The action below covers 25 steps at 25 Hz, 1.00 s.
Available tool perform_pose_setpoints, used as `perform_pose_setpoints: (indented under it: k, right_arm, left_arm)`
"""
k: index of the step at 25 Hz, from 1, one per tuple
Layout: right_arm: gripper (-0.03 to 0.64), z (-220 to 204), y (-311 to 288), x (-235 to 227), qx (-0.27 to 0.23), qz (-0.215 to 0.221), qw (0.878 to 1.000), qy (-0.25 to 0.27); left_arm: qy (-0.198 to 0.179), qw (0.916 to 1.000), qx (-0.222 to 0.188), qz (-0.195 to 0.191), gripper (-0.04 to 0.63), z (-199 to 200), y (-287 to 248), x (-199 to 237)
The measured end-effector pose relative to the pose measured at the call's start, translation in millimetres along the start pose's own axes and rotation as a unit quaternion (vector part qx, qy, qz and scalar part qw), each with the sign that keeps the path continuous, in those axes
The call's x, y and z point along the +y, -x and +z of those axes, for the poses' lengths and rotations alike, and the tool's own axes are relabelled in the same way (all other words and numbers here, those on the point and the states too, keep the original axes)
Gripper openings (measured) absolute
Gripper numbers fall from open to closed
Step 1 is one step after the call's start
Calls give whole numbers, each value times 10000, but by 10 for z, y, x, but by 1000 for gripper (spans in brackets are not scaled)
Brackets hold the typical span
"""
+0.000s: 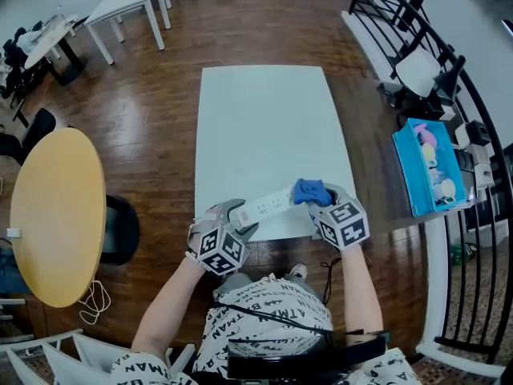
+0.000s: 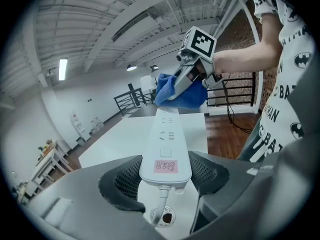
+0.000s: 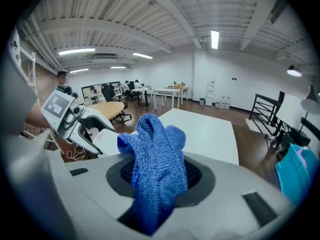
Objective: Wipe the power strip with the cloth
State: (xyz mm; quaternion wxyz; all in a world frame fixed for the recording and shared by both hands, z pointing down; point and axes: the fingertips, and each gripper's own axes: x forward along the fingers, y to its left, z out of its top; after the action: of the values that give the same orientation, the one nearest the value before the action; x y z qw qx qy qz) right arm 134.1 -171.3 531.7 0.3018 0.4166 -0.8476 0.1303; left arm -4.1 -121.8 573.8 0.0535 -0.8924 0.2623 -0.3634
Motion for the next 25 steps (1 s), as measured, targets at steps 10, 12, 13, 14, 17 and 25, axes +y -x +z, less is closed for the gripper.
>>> perform_pose_setpoints:
  k: [10, 12, 13, 14, 17, 25]
  right_arm:
    - [141, -88, 101, 177, 286, -9, 9974, 660]
    - [141, -92, 122, 191, 314, -35, 9970, 711]
    - [141, -98, 125, 195, 351, -54, 9965, 758]
    - [141, -106, 124, 201, 402, -72, 9958, 815]
    - [141, -118, 108, 266, 526, -44, 9942, 942]
    - [141, -30, 24, 880, 445, 856, 9901, 1016]
  left_arm:
    - [-87, 9998, -150, 60, 285, 189, 93, -183]
    - [-73, 9999, -130, 27, 285, 198, 100, -198]
    - [-75, 9999, -103, 8, 285, 201, 101, -203]
    - [-90, 9999, -66, -10, 285, 205, 99, -205]
    - [-174, 9998, 41, -41, 285, 219, 73, -207]
    - [-251, 9995, 36, -171, 284, 328, -62, -287]
